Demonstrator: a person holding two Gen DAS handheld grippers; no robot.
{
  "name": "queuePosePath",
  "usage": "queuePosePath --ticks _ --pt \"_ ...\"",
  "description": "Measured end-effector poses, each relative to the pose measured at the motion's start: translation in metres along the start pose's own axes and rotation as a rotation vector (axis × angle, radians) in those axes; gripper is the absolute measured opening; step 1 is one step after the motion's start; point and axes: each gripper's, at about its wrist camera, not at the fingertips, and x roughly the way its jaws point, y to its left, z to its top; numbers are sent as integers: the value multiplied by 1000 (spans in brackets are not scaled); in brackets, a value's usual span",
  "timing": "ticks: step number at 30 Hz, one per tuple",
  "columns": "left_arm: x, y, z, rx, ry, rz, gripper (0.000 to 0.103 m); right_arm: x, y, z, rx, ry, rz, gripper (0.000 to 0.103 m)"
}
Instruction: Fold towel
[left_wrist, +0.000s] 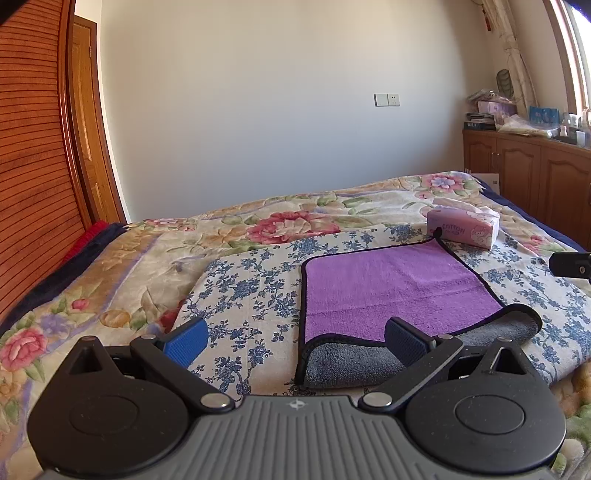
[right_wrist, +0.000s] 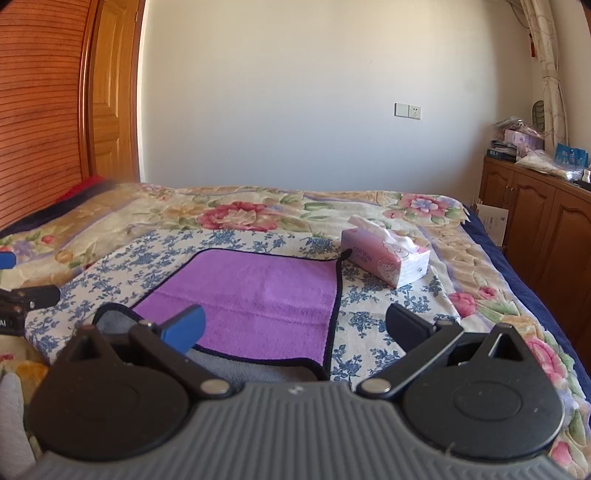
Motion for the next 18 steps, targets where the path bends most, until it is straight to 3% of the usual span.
queuePosePath --ticks 18 --pt "43 10 1 -17 51 -4 103 39 -3 1 -24 66 55 103"
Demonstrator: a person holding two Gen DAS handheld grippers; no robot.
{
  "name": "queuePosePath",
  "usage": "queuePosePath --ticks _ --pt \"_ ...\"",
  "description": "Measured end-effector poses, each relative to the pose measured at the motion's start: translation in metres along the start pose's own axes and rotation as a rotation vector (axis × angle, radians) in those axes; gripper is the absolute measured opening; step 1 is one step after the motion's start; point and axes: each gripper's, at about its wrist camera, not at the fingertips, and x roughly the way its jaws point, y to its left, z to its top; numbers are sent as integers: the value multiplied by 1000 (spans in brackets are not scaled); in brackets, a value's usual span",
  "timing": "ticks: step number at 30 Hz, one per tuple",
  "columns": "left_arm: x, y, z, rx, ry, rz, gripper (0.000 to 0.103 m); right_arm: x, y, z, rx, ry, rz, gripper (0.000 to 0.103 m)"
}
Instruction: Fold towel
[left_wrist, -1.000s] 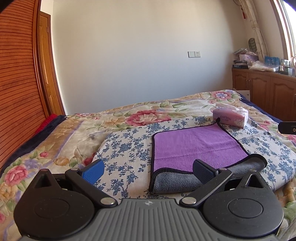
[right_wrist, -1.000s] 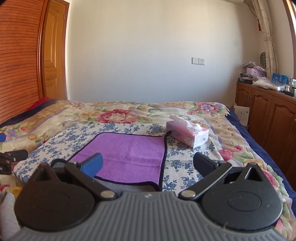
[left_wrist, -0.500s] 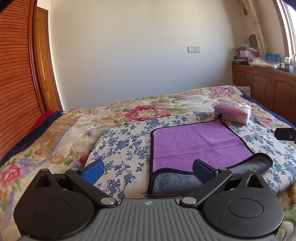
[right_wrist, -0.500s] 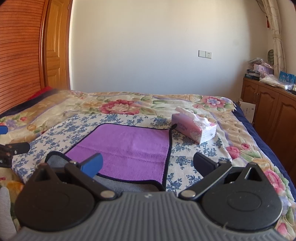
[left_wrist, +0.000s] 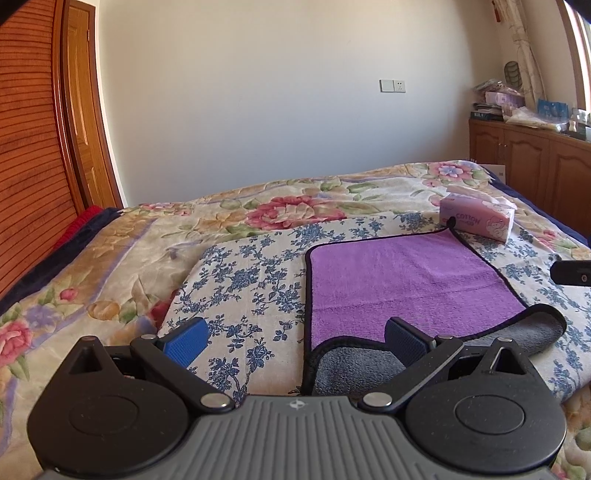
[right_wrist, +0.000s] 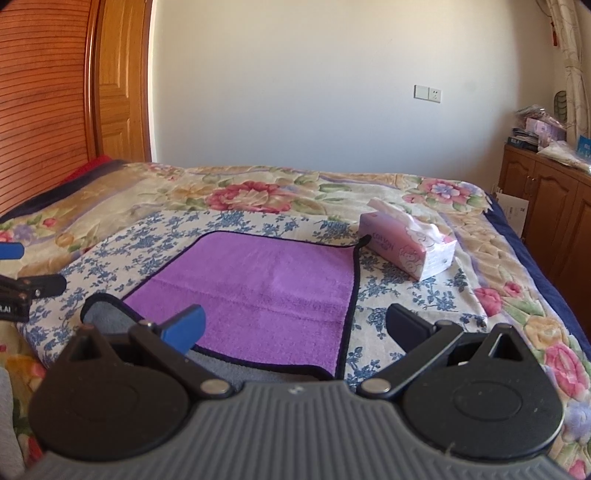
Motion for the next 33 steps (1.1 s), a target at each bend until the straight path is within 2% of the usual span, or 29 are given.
queuePosePath --ticks 9,14,23,26,28,32,33 --pt "25 7 0 0 37 1 103 18 -5 0 3 44 21 103" --pt "39 11 -1 -9 62 -22 102 25 -8 -3 8 83 30 103" --pt "64 14 -3 -18 122 -105 89 41 -11 -13 28 202 55 103" --pt "71 16 -6 -39 158 -130 82 45 -12 -16 40 234 63 103" --pt "74 17 -7 -56 183 -144 73 46 -14 -17 48 252 65 103" --pt "76 19 -9 -79 216 -164 65 50 -19 -19 71 286 71 102" --pt "76 19 -9 -82 221 -167 63 51 -20 -20 78 293 75 97"
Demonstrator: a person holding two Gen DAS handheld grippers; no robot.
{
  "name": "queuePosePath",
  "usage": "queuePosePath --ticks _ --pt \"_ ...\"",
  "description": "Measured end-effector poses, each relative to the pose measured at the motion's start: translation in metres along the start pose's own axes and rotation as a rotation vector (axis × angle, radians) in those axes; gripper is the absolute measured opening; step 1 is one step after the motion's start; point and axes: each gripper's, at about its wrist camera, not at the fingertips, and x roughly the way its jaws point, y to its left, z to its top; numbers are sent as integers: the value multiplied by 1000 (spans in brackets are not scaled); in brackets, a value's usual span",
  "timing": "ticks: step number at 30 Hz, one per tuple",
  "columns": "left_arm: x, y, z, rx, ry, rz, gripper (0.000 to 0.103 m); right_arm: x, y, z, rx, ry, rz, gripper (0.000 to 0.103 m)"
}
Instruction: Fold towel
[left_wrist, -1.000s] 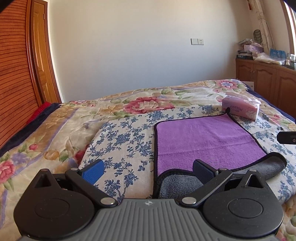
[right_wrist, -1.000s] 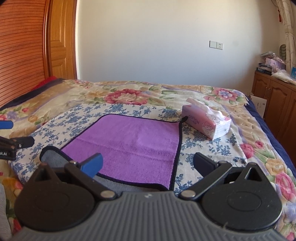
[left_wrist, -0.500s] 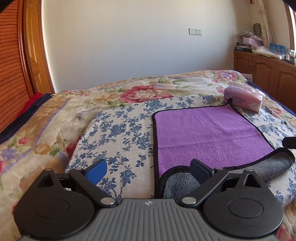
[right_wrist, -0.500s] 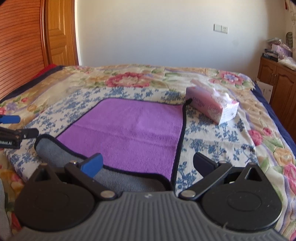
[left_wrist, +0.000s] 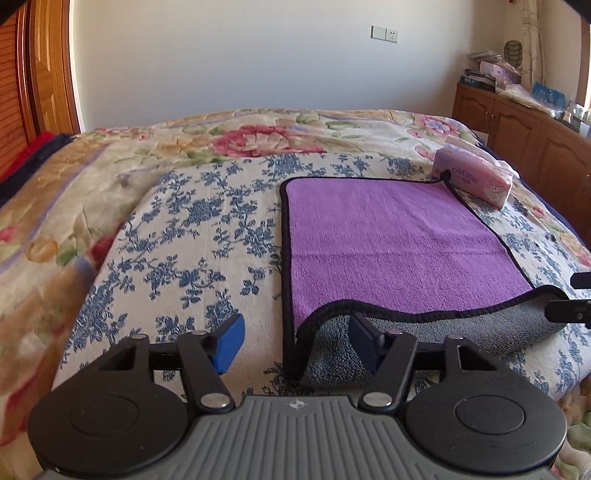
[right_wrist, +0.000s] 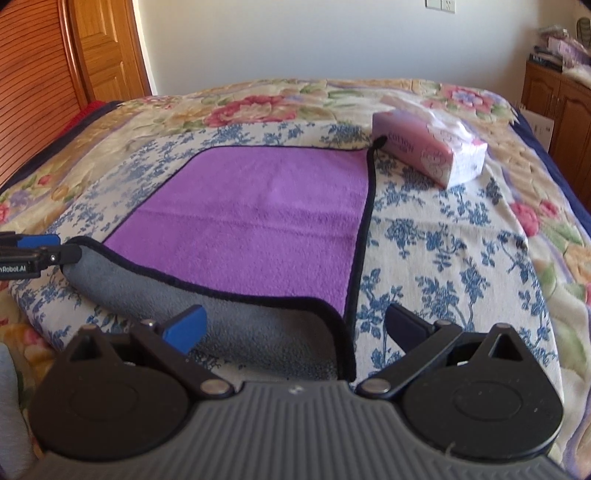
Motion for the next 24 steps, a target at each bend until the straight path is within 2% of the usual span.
queuePosePath --ticks 1,2,8,11,17,21,24 --pt "0 0 0 -4 5 -3 60 1 -1 0 8 7 9 90" --pt "0 1 0 -9 10 -9 58 1 -2 0 16 16 20 88" --pt "2 2 -1 -22 28 -36 44 6 -5 -1 36 54 53 82" --pt "2 2 -2 -24 34 -49 39 7 -7 -1 49 59 62 75" --pt "4 0 -3 -19 44 -67 29 8 -13 1 57 59 55 52" --pt "4 1 -3 -24 44 -71 21 9 -15 1 55 63 39 31" --pt "3 1 -4 -27 40 -80 21 9 -15 1 48 65 33 22"
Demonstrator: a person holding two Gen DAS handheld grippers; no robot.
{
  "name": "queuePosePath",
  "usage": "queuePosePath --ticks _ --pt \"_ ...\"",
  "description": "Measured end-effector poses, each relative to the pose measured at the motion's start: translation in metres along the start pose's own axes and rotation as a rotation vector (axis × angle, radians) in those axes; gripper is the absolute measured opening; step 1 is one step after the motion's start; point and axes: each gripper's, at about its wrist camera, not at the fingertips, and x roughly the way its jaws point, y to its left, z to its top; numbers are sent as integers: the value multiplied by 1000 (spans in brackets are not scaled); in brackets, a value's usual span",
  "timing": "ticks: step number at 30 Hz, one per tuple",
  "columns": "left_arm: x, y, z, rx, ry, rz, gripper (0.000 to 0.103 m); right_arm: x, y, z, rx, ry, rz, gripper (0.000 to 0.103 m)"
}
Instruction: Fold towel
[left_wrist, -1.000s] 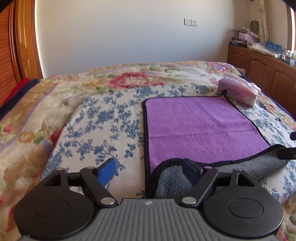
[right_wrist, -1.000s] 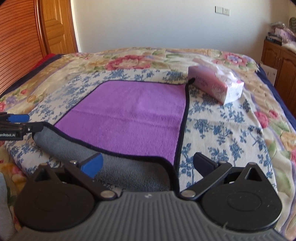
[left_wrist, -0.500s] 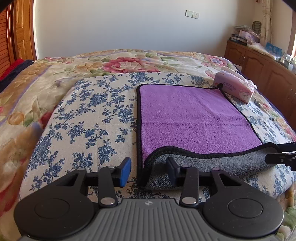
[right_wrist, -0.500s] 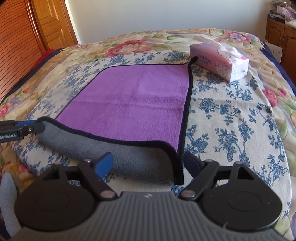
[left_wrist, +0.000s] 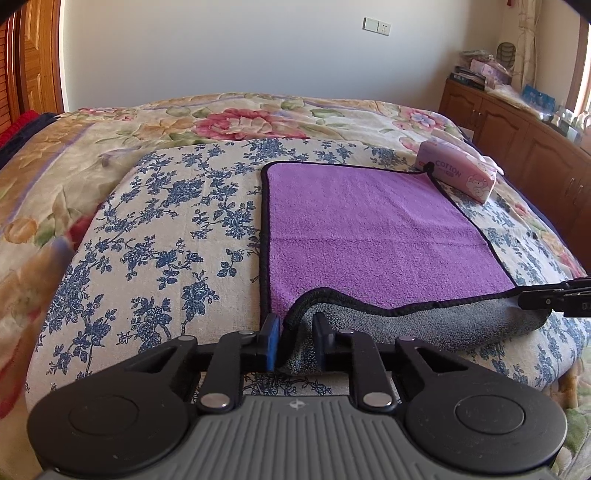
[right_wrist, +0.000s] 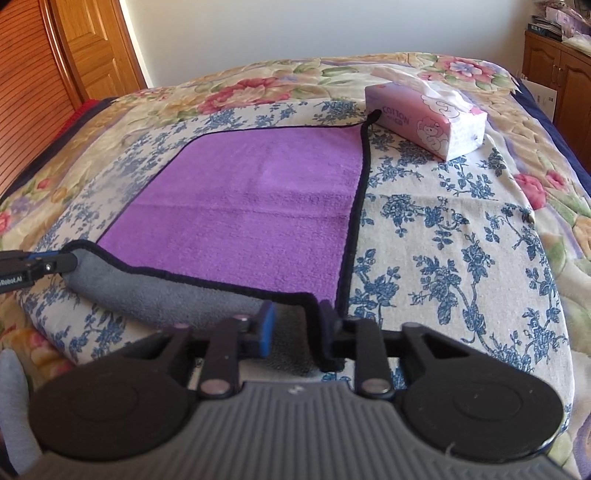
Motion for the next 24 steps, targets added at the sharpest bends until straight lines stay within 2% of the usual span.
queuePosePath --ticks 2,4,8,15,24 --pt "-1 -1 0 3 -1 -5 21 0 0 0 -6 0 -1 20" --pt "-1 -2 -1 6 -1 -11 21 -1 1 0 -10 -3 -2 8" --pt "-1 -3 -1 10 -1 -20 16 -2 0 1 -15 -13 -1 4" --pt "-3 -4 0 14 -14 -30 7 -6 0 2 -15 -39 4 4" --pt "-9 -5 3 14 -40 -35 6 -12 0 7 -15 -85 3 4"
